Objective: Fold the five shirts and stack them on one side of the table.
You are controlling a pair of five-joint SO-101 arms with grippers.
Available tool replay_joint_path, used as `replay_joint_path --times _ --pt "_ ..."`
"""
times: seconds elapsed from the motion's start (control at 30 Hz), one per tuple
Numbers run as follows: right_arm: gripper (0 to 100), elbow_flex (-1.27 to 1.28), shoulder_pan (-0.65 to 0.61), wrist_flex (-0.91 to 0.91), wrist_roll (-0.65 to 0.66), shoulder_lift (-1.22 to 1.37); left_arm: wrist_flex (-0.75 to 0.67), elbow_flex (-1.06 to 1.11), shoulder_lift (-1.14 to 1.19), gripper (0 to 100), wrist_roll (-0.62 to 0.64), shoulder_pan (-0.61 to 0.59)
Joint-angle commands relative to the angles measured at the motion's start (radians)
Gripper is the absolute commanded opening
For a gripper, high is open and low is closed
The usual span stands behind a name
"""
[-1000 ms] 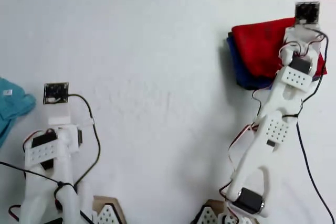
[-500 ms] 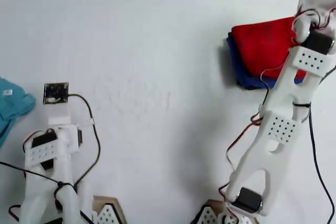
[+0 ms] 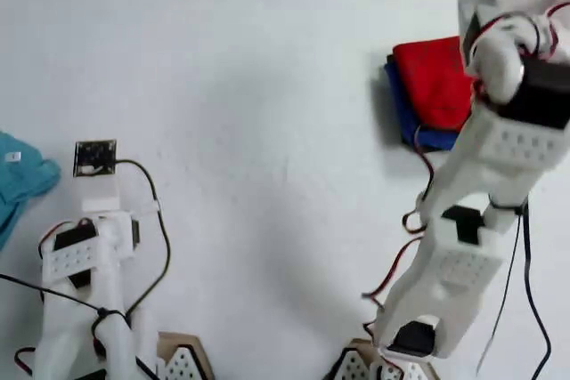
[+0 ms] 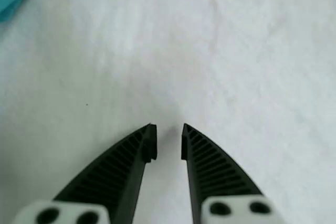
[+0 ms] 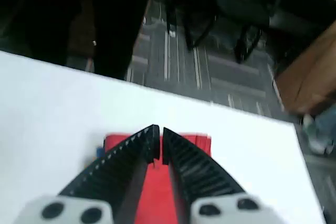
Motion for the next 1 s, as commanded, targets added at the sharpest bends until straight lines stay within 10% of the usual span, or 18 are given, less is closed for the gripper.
replay_joint_path --times 0.0,0.3,0.67,0.97 --pt "1.8 -0.021 -0.015 0.028 -0.005 -0.166 -0.014 0.001 -0.02 11 -0.003 0.009" --pt "1.8 0.276 -0.016 0.03 -0.005 -0.651 -0.014 0.001 -0.02 11 -0.003 0.009" --pt "1.8 1.392 -0.145 -0.035 0.0 -1.323 -0.014 0.001 -0.02 11 -0.003 0.009" --pt "1.8 2.447 -0.147 -0.467 0.003 -1.612 -0.011 0.001 -0.02 11 -0.003 0.009"
